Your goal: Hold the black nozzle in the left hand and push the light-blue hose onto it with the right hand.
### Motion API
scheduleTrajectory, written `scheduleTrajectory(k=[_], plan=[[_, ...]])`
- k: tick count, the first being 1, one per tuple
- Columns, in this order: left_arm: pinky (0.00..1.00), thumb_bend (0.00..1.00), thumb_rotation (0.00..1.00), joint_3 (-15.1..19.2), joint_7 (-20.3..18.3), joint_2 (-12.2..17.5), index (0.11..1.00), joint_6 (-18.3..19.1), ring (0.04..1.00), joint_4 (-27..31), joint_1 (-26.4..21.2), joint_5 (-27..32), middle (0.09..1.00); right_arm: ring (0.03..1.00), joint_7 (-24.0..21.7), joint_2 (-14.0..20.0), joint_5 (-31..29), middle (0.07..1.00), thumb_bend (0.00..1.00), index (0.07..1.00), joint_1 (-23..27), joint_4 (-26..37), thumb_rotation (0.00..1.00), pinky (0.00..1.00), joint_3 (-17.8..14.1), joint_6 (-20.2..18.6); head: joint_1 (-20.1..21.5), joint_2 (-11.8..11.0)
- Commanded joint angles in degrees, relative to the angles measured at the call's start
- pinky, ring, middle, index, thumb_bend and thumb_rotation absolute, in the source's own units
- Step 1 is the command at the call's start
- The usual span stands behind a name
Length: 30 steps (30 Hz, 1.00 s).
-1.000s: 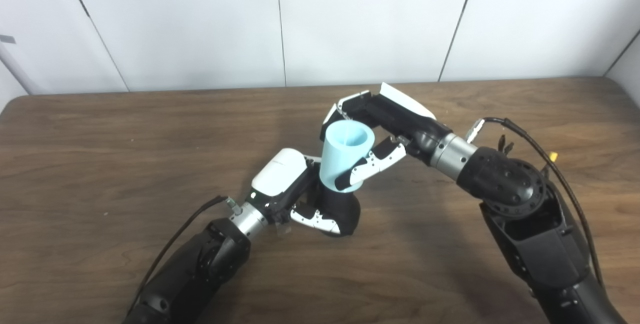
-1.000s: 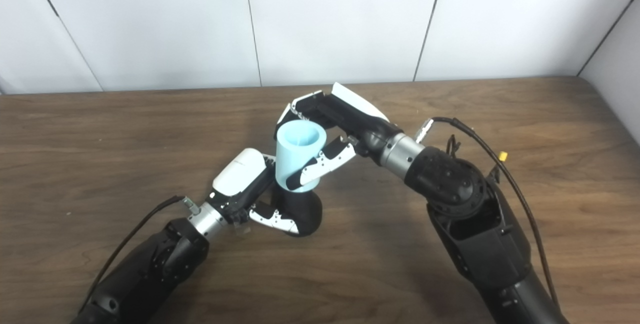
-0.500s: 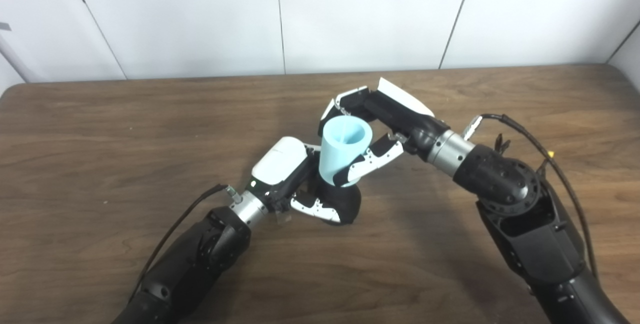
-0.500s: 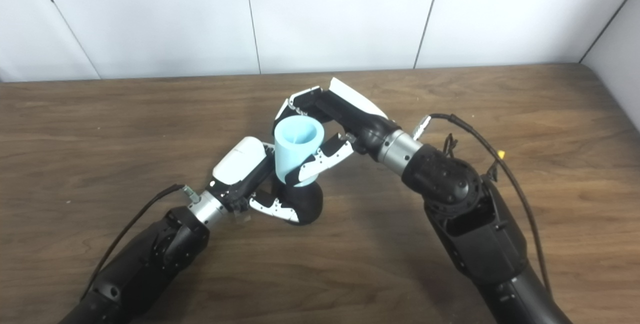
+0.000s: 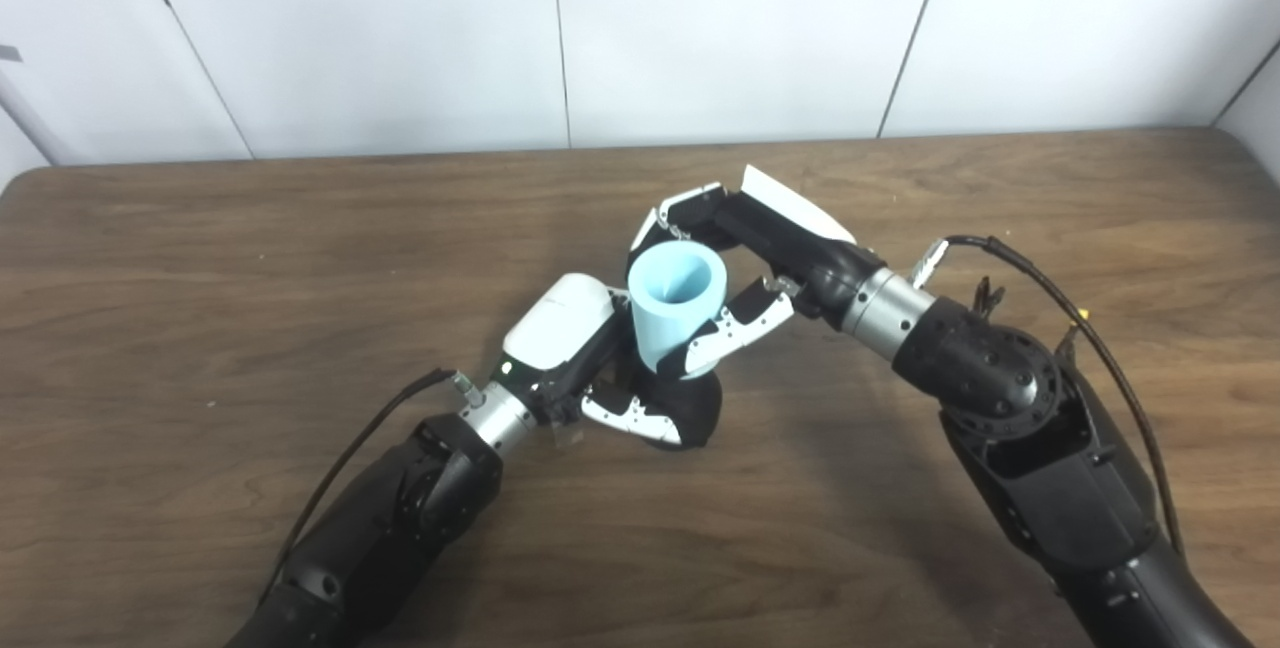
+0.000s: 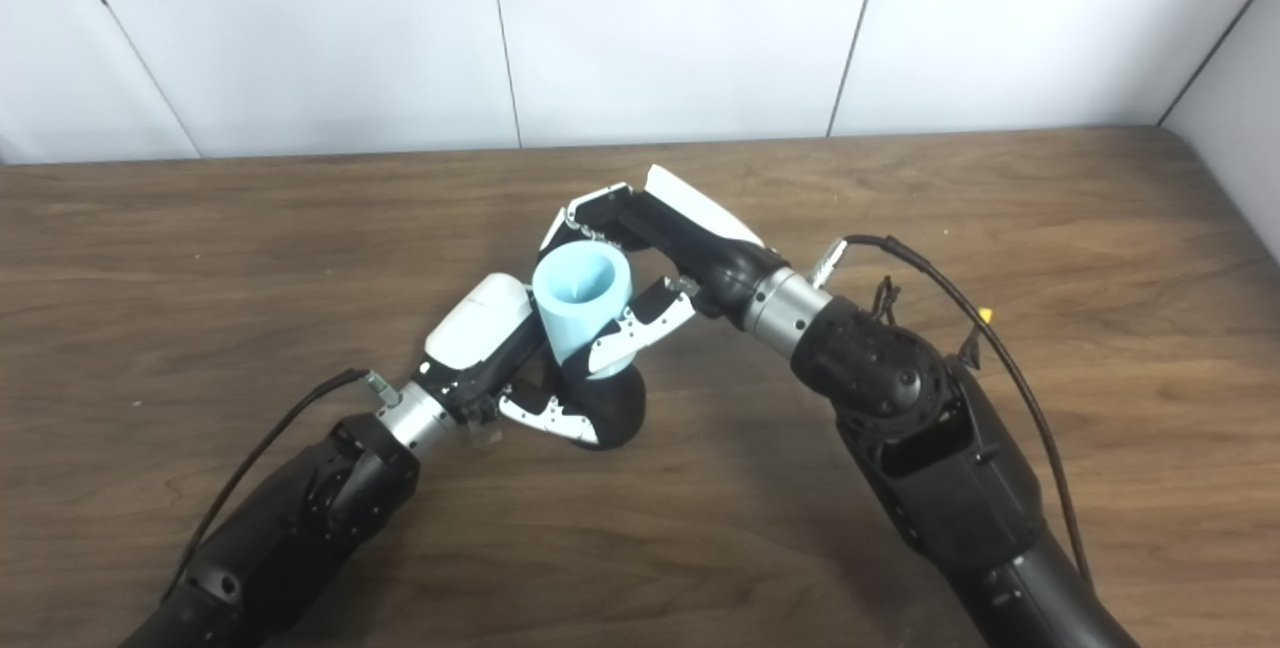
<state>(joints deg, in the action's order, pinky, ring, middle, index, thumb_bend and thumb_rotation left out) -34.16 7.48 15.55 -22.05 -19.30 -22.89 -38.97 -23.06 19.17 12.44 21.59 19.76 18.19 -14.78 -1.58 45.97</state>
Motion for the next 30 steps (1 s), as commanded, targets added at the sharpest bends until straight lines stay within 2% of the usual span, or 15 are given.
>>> scheduleTrajectory(k=[1,7,9,12,16,22,30], plan=[[0.39,0.5,0.0,-3.8,-8.5,0.7,0.533,6.2,0.415,-5.0,7.8,-3.4,0.47,0.419,-2.8,0.6,0.2,0.498,0.52,0.495,-1.7,-1.1,0.0,0.34,2.9,2.6,-0.1,0.1],[0.38,0.5,0.0,-3.6,-8.9,1.1,0.531,6.3,0.415,-4.3,8.1,-2.8,0.471,0.415,-1.7,1.9,1.4,0.5,0.52,0.497,-3.2,-2.5,0.0,0.34,2.7,6.8,-0.1,0.5],[0.4,0.5,0.0,-3.5,-9.1,1.3,0.525,6.4,0.423,-4.2,8.3,-2.4,0.478,0.414,-1.4,2.0,1.2,0.5,0.52,0.498,-4.2,-2.7,0.0,0.34,2.3,7.1,0.1,0.6],[0.41,0.5,0.0,-3.5,-9.3,1.4,0.523,6.5,0.434,-3.8,8.7,-2.3,0.477,0.42,-0.9,1.8,-0.4,0.5,0.52,0.495,-6.0,-2.8,0.0,0.35,1.4,6.5,0.2,0.8],[0.41,0.5,0.0,-3.5,-9.4,1.6,0.521,6.5,0.434,-3.7,8.6,-2.5,0.477,0.426,0.1,1.6,-0.6,0.505,0.52,0.487,-8.3,-1.8,0.0,0.35,1.2,3.4,0.4,1.0],[0.41,0.5,0.0,-3.4,-10.6,1.7,0.522,7.6,0.43,-3.0,8.3,-2.6,0.48,0.421,1.8,1.4,-0.8,0.503,0.52,0.484,-10.0,-2.7,0.0,0.36,1.3,4.7,0.4,1.3],[0.4,0.5,0.0,-3.2,-10.7,1.6,0.528,7.7,0.421,-2.6,8.2,-2.4,0.481,0.42,2.5,1.3,-0.9,0.505,0.52,0.482,-10.5,-3.5,0.0,0.36,1.8,4.2,0.1,1.3]])
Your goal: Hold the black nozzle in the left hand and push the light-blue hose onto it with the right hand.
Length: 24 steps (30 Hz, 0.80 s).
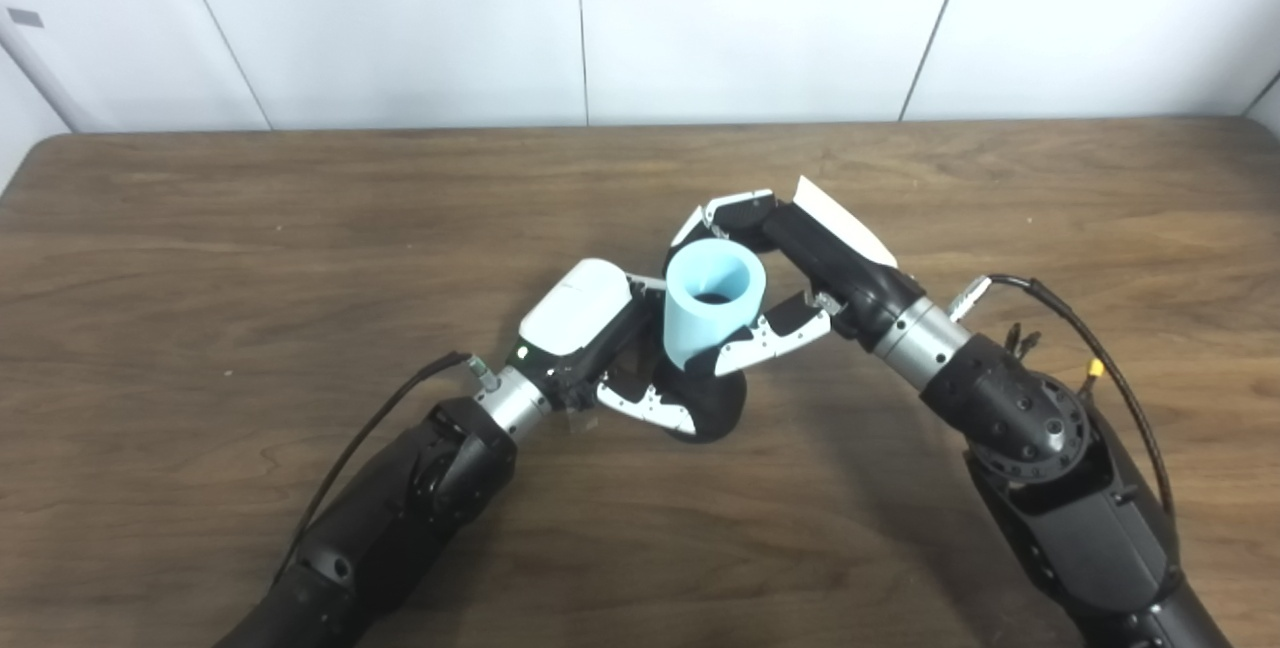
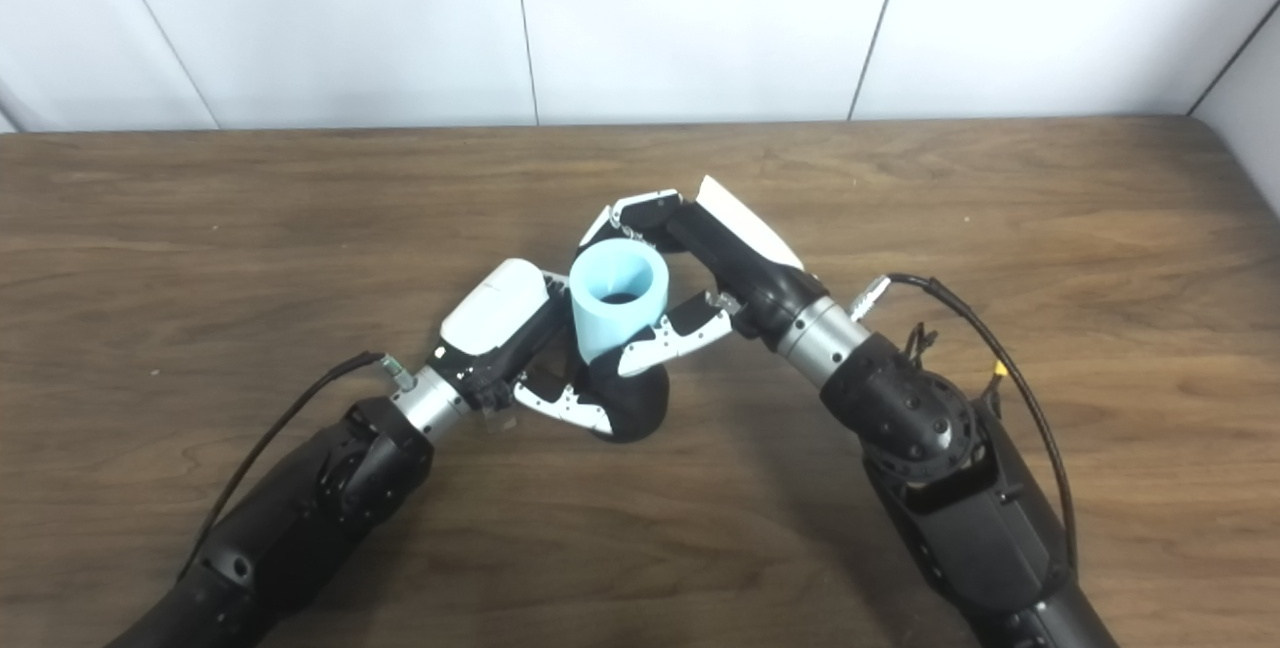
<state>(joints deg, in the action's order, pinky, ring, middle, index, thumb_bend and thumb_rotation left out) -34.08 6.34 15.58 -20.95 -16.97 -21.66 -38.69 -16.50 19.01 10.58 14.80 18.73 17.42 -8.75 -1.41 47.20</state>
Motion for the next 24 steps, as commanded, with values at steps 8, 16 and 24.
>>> scheduleTrajectory(k=[8,16,24], plan=[[0.41,0.5,0.0,-3.2,-10.4,1.5,0.53,7.2,0.425,-4.5,7.1,-2.4,0.478,0.416,-4.0,1.7,2.1,0.5,0.52,0.486,-3.8,-2.4,0.0,0.36,4.1,-2.2,0.1,0.3],[0.4,0.5,0.0,-3.2,-9.8,1.0,0.527,6.6,0.423,-5.9,6.5,-2.6,0.482,0.799,-7.1,5.3,3.2,0.887,0.94,0.909,0.1,1.9,0.15,0.65,6.2,-2.9,0.1,-0.2],[0.39,0.5,0.0,-3.4,-9.0,0.7,0.529,5.9,0.416,-7.1,6.0,-3.1,0.479,1.0,-5.3,4.1,3.6,1.0,0.99,1.0,2.9,5.7,0.26,0.91,1.8,-6.5,0.3,-0.4]])
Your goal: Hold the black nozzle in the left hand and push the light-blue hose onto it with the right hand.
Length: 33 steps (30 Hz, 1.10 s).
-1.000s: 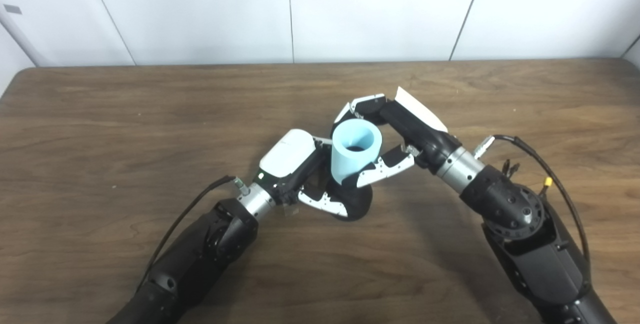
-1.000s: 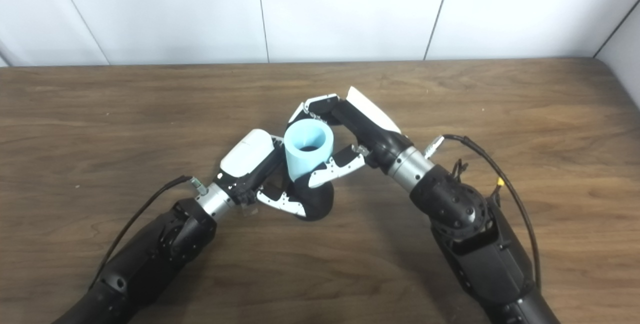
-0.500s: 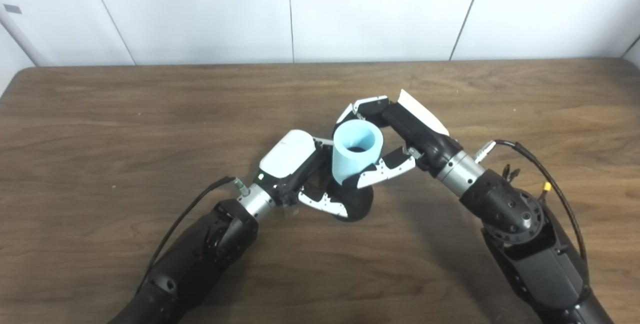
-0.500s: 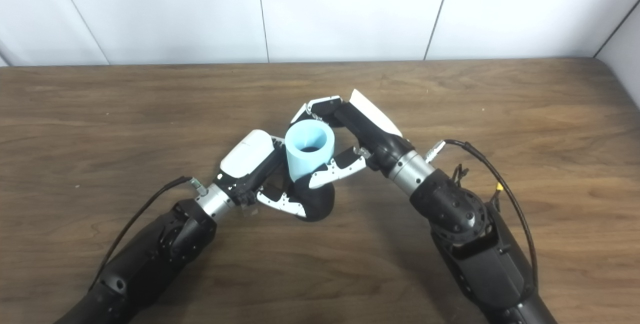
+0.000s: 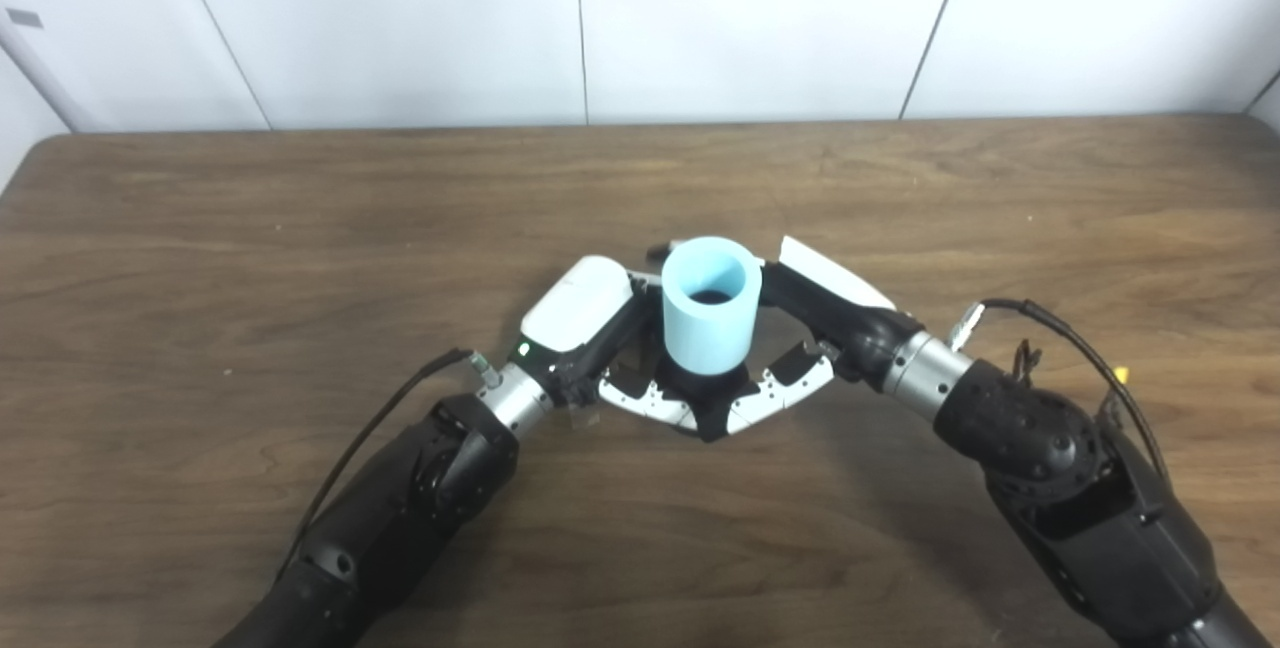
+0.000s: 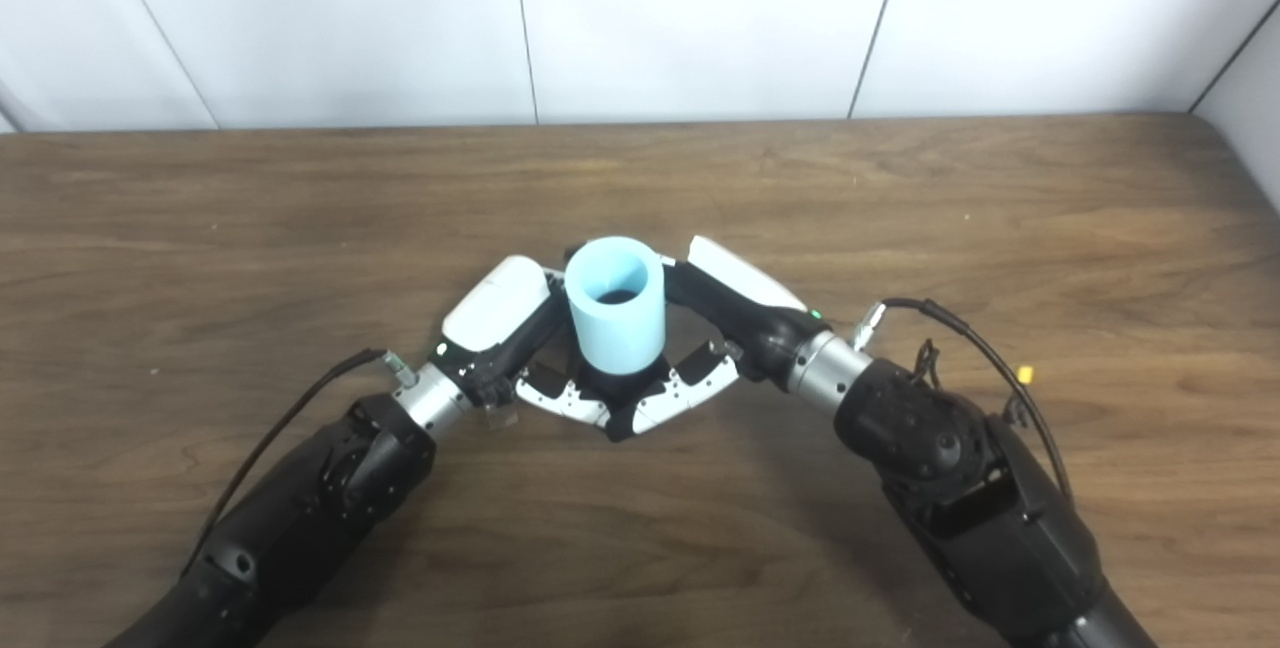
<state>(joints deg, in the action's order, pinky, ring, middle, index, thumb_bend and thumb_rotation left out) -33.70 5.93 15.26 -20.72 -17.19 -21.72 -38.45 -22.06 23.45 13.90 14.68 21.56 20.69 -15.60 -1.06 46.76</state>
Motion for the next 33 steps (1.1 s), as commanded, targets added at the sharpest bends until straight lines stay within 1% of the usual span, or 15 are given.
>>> scheduleTrajectory(k=[1,5,7,8,10,12,16,20,23,25,28,29,31,32,33], plan=[[0.39,0.5,0.0,-3.7,-8.3,1.0,0.529,5.6,0.415,-7.0,6.1,-3.4,0.479,1.0,0.6,-0.6,0.6,1.0,1.0,1.0,3.2,2.8,0.26,0.92,-2.1,0.3,-0.1,0.1],[0.39,0.5,0.0,-3.7,-8.2,1.0,0.528,5.4,0.415,-7.1,6.0,-3.4,0.48,1.0,1.0,-1.6,1.7,1.0,1.0,1.0,3.3,3.3,0.33,0.98,-3.9,-0.1,-0.1,0.1],[0.39,0.5,0.0,-3.8,-8.3,1.0,0.531,5.3,0.412,-7.1,6.0,-3.3,0.478,1.0,0.9,-1.9,2.4,1.0,1.0,1.0,3.4,3.7,0.37,0.99,-4.4,-0.5,-0.2,0.1],[0.39,0.5,0.0,-3.8,-8.2,1.0,0.532,5.3,0.412,-7.2,6.0,-3.3,0.477,1.0,0.9,-2.1,2.9,1.0,1.0,1.0,3.4,3.9,0.38,0.96,-4.7,-0.8,-0.2,0.1],[0.39,0.5,0.0,-3.8,-8.0,1.0,0.53,5.1,0.417,-7.4,6.1,-3.4,0.48,1.0,0.9,-2.5,3.2,1.0,1.0,1.0,3.5,4.1,0.38,0.93,-5.3,-0.8,-0.2,0.1],[0.39,0.5,0.0,-3.8,-7.9,1.0,0.529,5.2,0.417,-7.3,6.1,-3.4,0.482,1.0,0.8,-3.1,2.2,1.0,1.0,1.0,3.6,3.9,0.37,0.94,-6.5,-1.2,-0.2,0.1],[0.39,0.5,0.0,-3.7,-7.9,1.1,0.53,5.1,0.413,-7.3,6.1,-3.3,0.481,1.0,0.7,-3.5,-0.2,1.0,1.0,1.0,4.6,2.7,0.35,1.0,-9.6,-2.1,-0.1,0.1],[0.38,0.5,0.0,-3.7,-7.9,1.1,0.53,5.0,0.41,-7.4,6.0,-3.3,0.482,1.0,-2.2,-0.6,-4.1,1.0,1.0,1.0,5.6,2.8,0.33,1.0,-12.9,-4.3,-0.1,0.1],[0.38,0.5,0.0,-3.8,-7.8,1.1,0.529,5.1,0.412,-7.4,6.0,-3.6,0.483,1.0,-5.5,2.6,-7.6,1.0,1.0,1.0,6.4,4.1,0.3,1.0,-14.2,-6.9,-0.1,0.0],[0.38,0.5,0.0,-3.8,-7.9,1.0,0.531,5.2,0.412,-7.4,5.9,-3.5,0.479,1.0,-7.8,4.6,-11.2,1.0,1.0,1.0,6.8,5.2,0.3,1.0,-15.1,-6.6,-0.2,0.0],[0.39,0.5,0.0,-3.7,-8.2,0.9,0.529,5.6,0.414,-7.3,6.0,-3.2,0.48,1.0,-9.6,6.7,-14.5,1.0,1.0,1.0,6.8,7.6,0.34,1.0,-15.6,-3.8,-0.2,0.0],[0.39,0.5,0.0,-3.7,-8.2,0.9,0.528,5.6,0.416,-7.3,5.9,-3.3,0.481,1.0,-9.3,7.5,-13.1,1.0,1.0,1.0,6.5,8.6,0.37,1.0,-15.1,-0.9,-0.2,0.0],[0.4,0.5,0.0,-3.7,-8.3,0.9,0.526,5.7,0.419,-7.3,5.9,-3.4,0.481,1.0,-8.0,8.8,-7.1,1.0,1.0,1.0,5.9,9.8,0.46,0.91,-13.7,8.2,-0.2,-0.1],[0.4,0.5,0.0,-3.8,-8.3,0.9,0.526,5.6,0.42,-7.4,5.8,-3.5,0.482,1.0,-7.2,9.3,-4.1,1.0,0.93,1.0,5.7,9.9,0.47,0.91,-13.0,13.1,-0.2,-0.1],[0.4,0.5,0.0,-3.8,-8.3,0.9,0.526,5.6,0.42,-7.4,5.8,-3.5,0.482,1.0,-6.6,9.5,-1.7,1.0,0.87,1.0,5.6,9.8,0.5,0.92,-12.5,16.8,-0.2,-0.1]])
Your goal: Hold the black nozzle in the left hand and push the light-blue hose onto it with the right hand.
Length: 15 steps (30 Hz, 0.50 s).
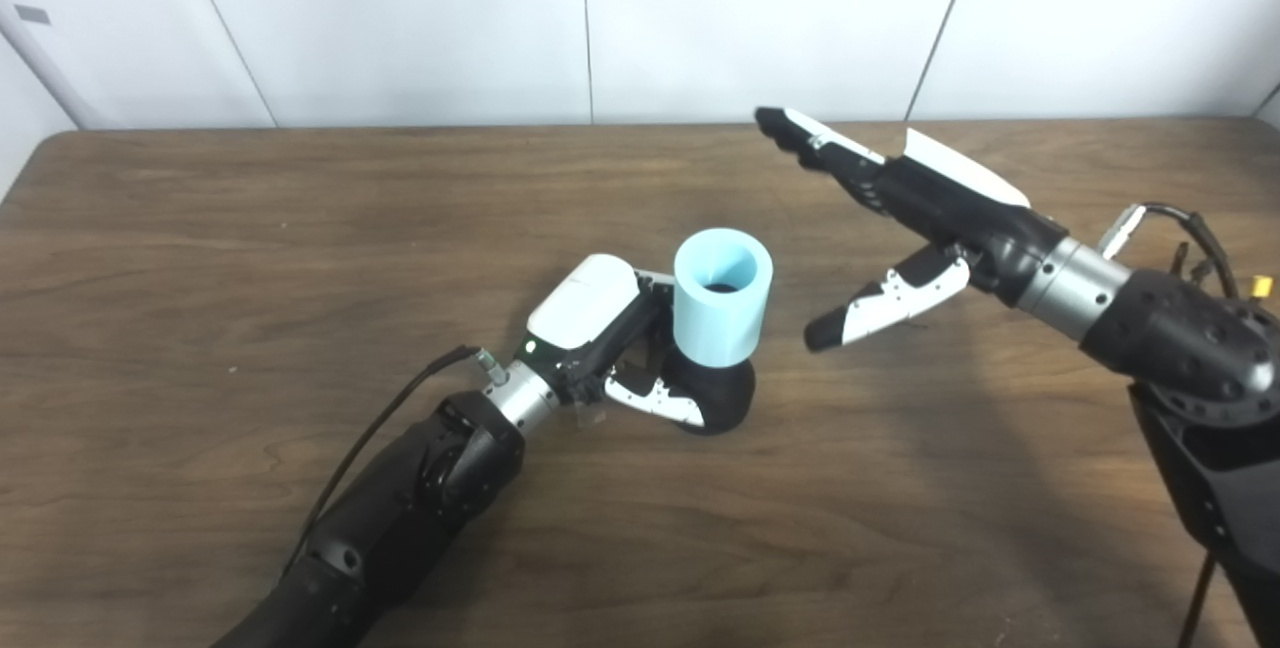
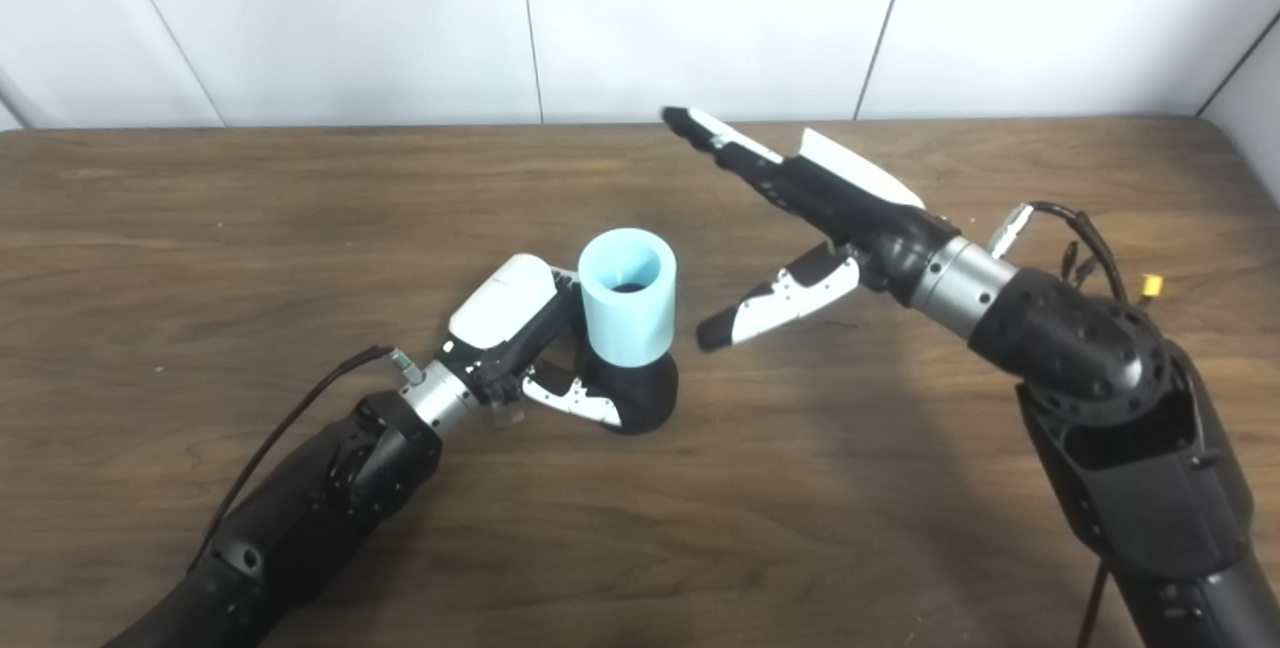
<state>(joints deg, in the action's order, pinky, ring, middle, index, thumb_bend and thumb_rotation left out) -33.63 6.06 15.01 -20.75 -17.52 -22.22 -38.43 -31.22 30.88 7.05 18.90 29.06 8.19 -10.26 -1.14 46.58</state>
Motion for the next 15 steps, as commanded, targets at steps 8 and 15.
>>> scheduleTrajectory(k=[8,15], plan=[[0.4,0.5,0.0,-4.0,-7.7,1.2,0.528,4.9,0.421,-7.8,6.2,-3.6,0.48,0.991,2.4,0.1,14.1,0.995,0.67,0.982,1.3,3.5,0.73,0.94,2.0,20.5,-0.2,-0.1],[0.4,0.5,0.0,-3.8,-8.2,1.3,0.526,4.9,0.423,-8.2,6.1,-3.0,0.48,0.996,0.1,-0.6,15.8,1.0,0.69,0.98,1.6,4.1,0.8,0.92,3.0,19.3,-0.2,-0.2]])
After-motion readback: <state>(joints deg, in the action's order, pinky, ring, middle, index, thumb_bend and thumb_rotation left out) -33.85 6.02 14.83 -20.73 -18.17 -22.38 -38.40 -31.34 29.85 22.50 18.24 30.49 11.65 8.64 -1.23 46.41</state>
